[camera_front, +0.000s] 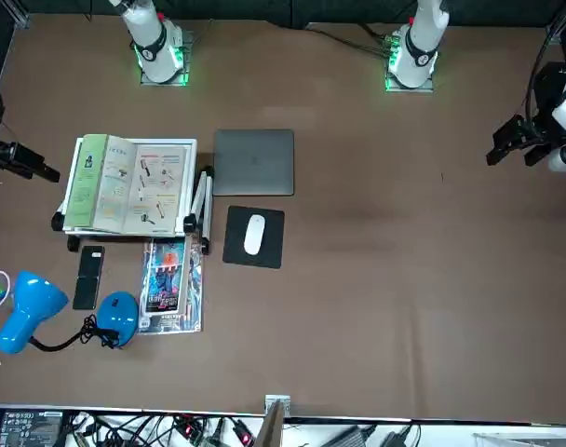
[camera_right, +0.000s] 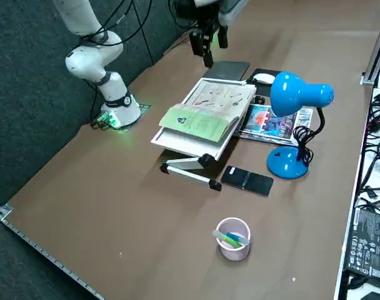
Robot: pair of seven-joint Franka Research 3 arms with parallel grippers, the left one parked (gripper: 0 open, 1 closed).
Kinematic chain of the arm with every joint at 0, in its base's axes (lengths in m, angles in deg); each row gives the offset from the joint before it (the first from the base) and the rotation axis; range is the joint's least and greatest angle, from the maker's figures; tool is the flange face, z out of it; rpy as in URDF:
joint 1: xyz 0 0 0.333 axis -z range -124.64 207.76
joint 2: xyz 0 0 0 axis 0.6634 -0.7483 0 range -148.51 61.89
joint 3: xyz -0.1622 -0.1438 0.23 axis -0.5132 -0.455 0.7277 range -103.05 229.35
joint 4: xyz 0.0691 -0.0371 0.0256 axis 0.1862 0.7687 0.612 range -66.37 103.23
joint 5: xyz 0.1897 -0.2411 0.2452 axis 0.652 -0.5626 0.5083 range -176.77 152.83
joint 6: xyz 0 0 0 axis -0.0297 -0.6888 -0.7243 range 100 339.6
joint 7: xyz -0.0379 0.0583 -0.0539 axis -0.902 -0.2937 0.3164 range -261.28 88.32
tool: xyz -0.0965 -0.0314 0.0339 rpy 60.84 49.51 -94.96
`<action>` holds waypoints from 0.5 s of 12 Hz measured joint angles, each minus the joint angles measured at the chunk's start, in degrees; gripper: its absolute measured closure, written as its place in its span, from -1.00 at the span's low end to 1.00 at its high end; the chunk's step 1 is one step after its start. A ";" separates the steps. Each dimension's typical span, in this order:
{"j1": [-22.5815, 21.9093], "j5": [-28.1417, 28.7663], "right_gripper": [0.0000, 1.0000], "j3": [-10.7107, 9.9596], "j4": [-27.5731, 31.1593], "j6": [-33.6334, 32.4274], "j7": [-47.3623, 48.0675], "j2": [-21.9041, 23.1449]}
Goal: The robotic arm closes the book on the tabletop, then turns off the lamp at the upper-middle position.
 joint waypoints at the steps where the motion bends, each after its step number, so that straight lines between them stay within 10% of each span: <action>1: 1.13 1.46 -0.79 -0.02 0.41 0.30 -0.82 -0.83; 6: 14.47 15.49 -0.69 -0.30 3.53 -0.32 -19.02 -9.74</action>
